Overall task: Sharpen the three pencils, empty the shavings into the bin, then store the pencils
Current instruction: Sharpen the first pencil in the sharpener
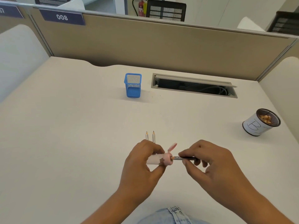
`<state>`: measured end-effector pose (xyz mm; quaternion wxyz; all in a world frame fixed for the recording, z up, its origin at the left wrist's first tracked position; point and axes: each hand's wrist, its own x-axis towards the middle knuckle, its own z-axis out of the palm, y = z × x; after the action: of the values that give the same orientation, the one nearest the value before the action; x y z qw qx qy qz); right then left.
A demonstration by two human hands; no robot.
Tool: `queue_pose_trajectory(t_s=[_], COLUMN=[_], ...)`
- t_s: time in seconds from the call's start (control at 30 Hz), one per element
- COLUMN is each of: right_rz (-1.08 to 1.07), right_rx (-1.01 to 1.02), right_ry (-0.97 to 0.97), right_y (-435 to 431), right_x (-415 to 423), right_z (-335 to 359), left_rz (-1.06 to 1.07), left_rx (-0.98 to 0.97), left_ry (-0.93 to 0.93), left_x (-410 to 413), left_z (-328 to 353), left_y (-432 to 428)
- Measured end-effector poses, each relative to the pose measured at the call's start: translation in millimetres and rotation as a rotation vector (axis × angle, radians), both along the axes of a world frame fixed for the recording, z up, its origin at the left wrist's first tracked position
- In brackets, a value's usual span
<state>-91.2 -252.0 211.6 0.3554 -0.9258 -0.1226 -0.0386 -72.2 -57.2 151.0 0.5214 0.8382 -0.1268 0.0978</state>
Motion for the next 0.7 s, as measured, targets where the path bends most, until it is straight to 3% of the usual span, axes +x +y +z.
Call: queue_pose_trajectory(t_s=[0.27,0.5,0.7], right_rz=[0.050,0.052,0.185], right_rx=[-0.120,-0.256,-0.476], right_ry=[-0.092,-0.144,-0.205], right_y=[3.8,-0.3,0.0], right_x=[1.2,4.3,2.8], right_z=[0.2,4.3,7.6], left_rz=[-0.185,-0.360,-0.364], left_rx=[0.177,0.095,0.133], left_ry=[0.137,0.114,0.072], left_x=[-4.3,2.1,9.8], left_z=[0.3,19.7,29.1], left_y=[-1.2,10.3,19.6])
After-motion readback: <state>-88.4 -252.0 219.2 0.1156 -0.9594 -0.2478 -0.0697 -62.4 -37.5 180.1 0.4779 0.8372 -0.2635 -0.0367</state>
